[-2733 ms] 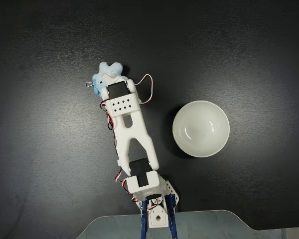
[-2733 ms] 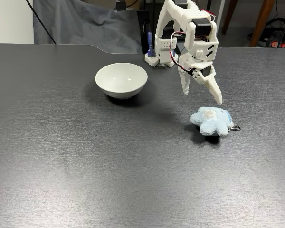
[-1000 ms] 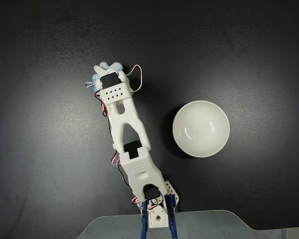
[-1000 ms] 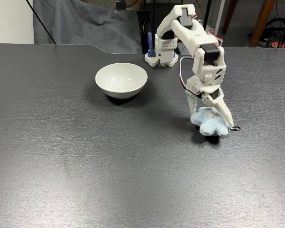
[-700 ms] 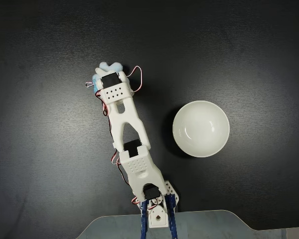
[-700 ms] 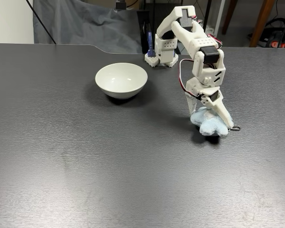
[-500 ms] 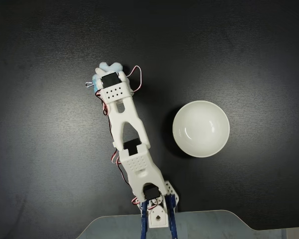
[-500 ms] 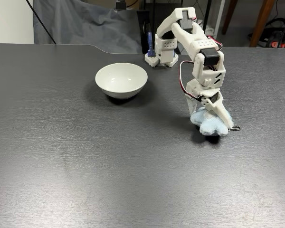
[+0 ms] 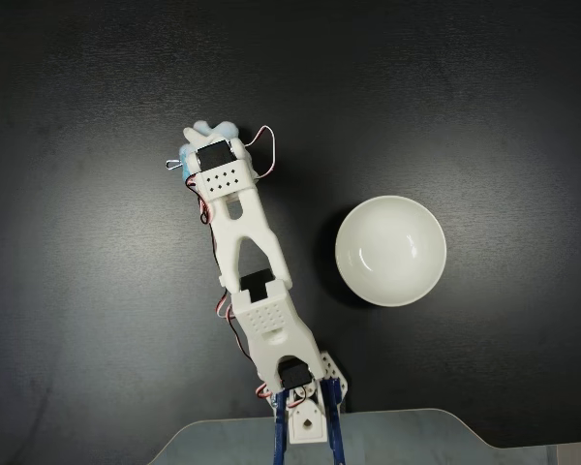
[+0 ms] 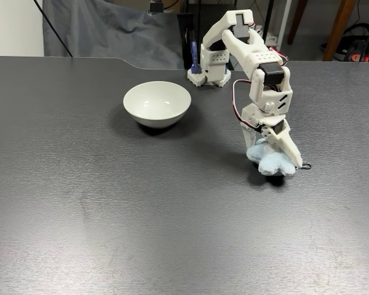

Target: Grasp a skyblue doll and put it in the white bowl.

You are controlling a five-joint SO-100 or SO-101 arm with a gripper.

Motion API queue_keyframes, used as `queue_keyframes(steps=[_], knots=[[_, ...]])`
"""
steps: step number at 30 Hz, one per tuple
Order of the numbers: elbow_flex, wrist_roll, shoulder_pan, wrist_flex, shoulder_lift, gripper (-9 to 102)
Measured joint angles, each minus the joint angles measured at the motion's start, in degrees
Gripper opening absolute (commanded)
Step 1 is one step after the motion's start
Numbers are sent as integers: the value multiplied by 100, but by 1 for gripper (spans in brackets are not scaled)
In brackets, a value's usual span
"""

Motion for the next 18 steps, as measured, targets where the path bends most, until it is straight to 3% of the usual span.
queue_keyframes(steps=[8,18], knots=[[-62,0,-18,-229,9,-3],[-149,0,-18,-229,18,-1]])
